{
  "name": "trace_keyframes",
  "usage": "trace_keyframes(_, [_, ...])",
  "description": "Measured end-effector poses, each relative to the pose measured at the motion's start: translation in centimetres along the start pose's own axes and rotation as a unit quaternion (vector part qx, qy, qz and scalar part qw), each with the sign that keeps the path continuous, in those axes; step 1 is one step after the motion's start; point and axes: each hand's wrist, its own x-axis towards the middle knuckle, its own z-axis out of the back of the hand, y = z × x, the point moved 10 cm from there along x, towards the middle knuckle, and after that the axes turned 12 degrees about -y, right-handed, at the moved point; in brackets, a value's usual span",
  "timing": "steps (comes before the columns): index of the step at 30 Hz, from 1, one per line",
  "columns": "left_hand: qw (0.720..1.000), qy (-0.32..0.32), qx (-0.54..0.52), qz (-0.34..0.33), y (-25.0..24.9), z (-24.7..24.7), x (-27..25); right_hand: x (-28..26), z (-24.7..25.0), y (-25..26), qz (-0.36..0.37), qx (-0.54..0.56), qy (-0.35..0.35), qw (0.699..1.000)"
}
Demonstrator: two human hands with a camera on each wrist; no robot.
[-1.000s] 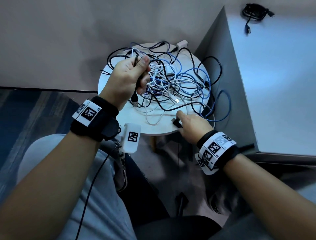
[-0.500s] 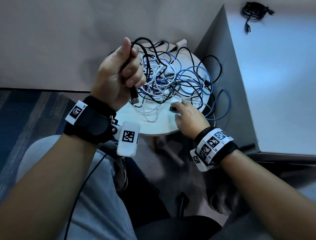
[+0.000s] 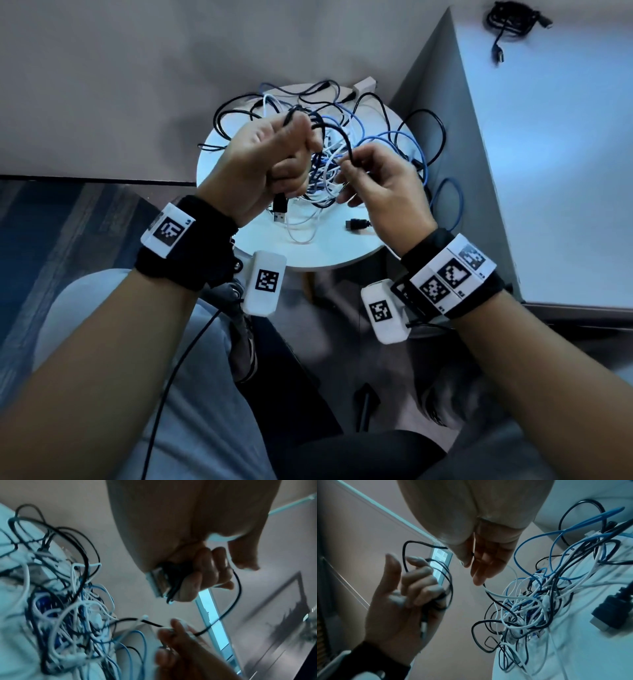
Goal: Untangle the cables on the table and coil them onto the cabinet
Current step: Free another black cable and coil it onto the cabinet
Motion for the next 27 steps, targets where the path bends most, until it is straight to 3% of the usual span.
trace_keyframes(2, [0.995, -0.043, 0.092, -0.026, 0.1, 1.1, 0.4, 0.2, 0.8, 1.4, 0.015, 0.048, -0.015, 0.999])
trace_keyframes(6, [0.948, -0.108, 0.293, -0.063, 1.0, 2.4, 0.9, -0.3, 1.6, 6.7, 0.139, 0.073, -0.007, 0.988])
trace_keyframes(11, [0.918, -0.14, 0.345, -0.136, 0.3, 1.5, 0.6, -2.3, 0.4, 9.9, 0.232, 0.038, 0.06, 0.97])
trace_keyframes(13, [0.919, -0.162, 0.329, -0.149, -0.2, 1.9, 0.7, -2.3, 0.4, 9.4, 0.197, 0.081, 0.054, 0.976])
trace_keyframes(15, [0.94, -0.163, 0.266, -0.136, -0.4, 2.2, 0.9, -1.4, 0.9, 7.5, 0.115, 0.132, 0.007, 0.985])
trace_keyframes(17, [0.968, -0.132, 0.184, -0.109, -0.4, 1.6, 0.9, -0.9, 0.7, 4.5, 0.034, 0.098, -0.02, 0.994])
trace_keyframes(18, [0.977, -0.111, 0.156, -0.098, -0.5, 1.1, 0.8, -0.9, 0.1, 3.1, 0.011, 0.052, -0.001, 0.999])
trace_keyframes(22, [0.988, -0.019, 0.126, -0.082, -0.6, -2.1, -0.2, -2.1, -2.7, 0.8, 0.03, -0.068, 0.088, 0.993])
trace_keyframes(25, [0.983, 0.025, 0.146, -0.109, -0.9, -4.0, -1.1, -1.7, -2.2, 0.5, 0.024, -0.068, 0.067, 0.995])
trace_keyframes(27, [0.984, 0.012, 0.144, -0.108, -1.0, -4.0, -1.2, -1.0, -1.2, 0.5, 0.02, -0.056, 0.04, 0.997])
